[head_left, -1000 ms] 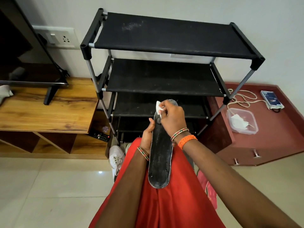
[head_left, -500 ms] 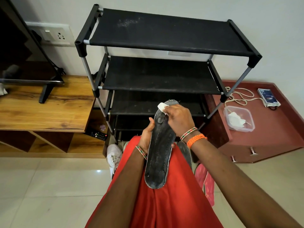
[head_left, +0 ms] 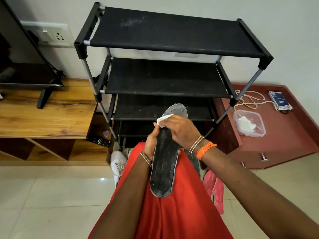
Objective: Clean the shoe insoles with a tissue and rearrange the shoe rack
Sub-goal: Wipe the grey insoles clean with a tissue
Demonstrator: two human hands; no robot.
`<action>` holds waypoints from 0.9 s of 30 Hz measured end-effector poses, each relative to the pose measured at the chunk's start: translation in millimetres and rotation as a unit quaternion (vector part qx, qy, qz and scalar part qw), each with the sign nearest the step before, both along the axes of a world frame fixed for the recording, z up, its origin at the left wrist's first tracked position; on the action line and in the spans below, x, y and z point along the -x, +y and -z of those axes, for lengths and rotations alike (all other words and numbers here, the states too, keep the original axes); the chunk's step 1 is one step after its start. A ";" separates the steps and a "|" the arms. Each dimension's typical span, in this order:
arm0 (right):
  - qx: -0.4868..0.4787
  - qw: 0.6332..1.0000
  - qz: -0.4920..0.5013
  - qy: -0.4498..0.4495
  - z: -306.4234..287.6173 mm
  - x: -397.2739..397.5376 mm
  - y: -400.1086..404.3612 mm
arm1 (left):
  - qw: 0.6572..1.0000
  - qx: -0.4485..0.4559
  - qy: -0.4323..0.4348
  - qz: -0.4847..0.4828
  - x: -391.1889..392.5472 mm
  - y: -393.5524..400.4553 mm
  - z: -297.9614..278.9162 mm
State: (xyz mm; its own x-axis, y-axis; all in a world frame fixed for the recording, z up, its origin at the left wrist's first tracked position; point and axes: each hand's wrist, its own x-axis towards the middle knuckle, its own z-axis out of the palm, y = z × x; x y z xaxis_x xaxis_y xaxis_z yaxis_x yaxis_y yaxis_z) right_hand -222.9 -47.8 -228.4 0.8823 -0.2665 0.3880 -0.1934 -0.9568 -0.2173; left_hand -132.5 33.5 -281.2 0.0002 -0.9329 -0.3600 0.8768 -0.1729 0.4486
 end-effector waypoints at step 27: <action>-0.175 0.964 0.185 -0.078 2.7 -17.9 -35.7 | 0.997 0.070 -0.007 0.039 0.7 0.5 4.2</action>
State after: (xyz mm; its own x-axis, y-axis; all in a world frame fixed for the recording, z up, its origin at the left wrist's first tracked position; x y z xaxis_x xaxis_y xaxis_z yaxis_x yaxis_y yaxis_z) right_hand -205.0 -83.5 -231.1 0.6401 -0.6905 0.3368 -0.4460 -0.6909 -0.5690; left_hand -133.2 34.0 -285.4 -0.0701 -0.9713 -0.2272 0.8567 -0.1753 0.4851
